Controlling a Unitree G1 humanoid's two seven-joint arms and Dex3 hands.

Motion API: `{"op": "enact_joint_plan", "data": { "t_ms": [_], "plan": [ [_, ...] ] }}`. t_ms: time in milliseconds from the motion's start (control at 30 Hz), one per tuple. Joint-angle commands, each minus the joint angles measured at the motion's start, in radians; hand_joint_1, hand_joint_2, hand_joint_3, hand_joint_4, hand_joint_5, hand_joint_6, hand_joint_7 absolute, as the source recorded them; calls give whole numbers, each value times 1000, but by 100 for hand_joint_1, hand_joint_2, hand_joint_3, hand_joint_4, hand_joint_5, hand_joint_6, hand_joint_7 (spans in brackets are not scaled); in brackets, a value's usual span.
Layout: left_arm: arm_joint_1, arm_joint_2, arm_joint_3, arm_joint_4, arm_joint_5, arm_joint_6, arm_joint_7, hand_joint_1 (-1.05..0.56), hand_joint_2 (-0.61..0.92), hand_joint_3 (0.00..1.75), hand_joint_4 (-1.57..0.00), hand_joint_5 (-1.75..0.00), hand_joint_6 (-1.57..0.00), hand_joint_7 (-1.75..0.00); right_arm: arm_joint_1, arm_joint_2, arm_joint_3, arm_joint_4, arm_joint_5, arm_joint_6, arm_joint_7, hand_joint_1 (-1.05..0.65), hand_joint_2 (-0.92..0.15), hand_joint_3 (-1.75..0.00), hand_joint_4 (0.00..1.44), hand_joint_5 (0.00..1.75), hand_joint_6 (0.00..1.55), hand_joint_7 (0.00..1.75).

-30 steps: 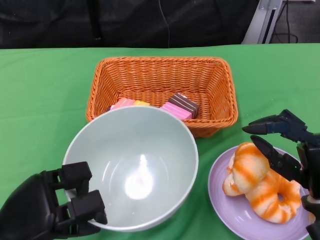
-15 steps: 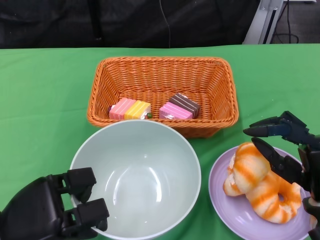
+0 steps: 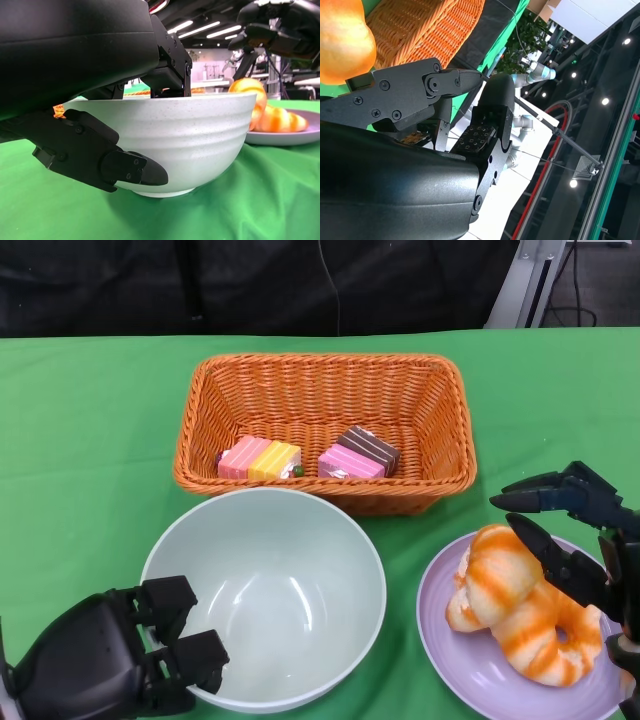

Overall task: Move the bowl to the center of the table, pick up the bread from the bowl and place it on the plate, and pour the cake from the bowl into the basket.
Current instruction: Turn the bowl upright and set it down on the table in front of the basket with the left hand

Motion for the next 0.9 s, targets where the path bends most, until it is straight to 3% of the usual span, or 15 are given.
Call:
{"op": "enact_joint_plan", "data": {
  "t_ms": [33, 267, 367, 433, 633, 767, 833, 900],
  "plan": [
    [0, 0, -6, 16, -26, 6, -41, -33, 92, 24, -66, -175, -63, -131, 10, -5, -1, -14, 19, -9, 3, -30, -92, -24, 79, 103, 82, 66],
    [-18, -17, -20, 55, -35, 8, -64, -34, 92, 16, -65, -175, -71, -110, 14, 1, -7, -25, 7, -2, -8, -31, -92, -24, 79, 103, 82, 67],
    [-23, -22, -26, 67, -46, 9, -83, -33, 92, 15, -66, -175, -73, -109, 15, 4, -6, -29, 10, -3, -7, -30, -92, -24, 79, 103, 82, 67],
    [-28, -29, -29, 77, -57, 9, -114, -32, 92, 17, -66, -175, -68, -119, 17, 5, -5, -32, 15, -2, -4, -30, -92, -24, 79, 103, 82, 67],
    [-39, -48, -41, 106, -69, 7, -134, -31, 92, 10, -64, -175, -87, -70, 16, 5, -8, -30, 6, -2, -8, -29, -92, -24, 78, 104, 82, 67],
    [-41, -52, -45, 115, -74, 5, -129, -31, 92, 10, -64, -175, -90, -63, 14, 3, -8, -27, 6, -2, -7, -29, -92, -24, 78, 104, 81, 67],
    [-41, -55, -46, 120, -79, 1, -129, -31, 92, 5, -68, -146, -95, -39, 12, 3, -7, -22, 8, -2, -5, -30, -92, -24, 78, 104, 81, 68],
    [-42, -56, -47, 122, -80, -1, -129, -31, 92, 4, -70, -136, -97, -30, 11, 3, -7, -21, 9, -2, -5, -31, -92, -24, 78, 104, 82, 68]
  ]
}}
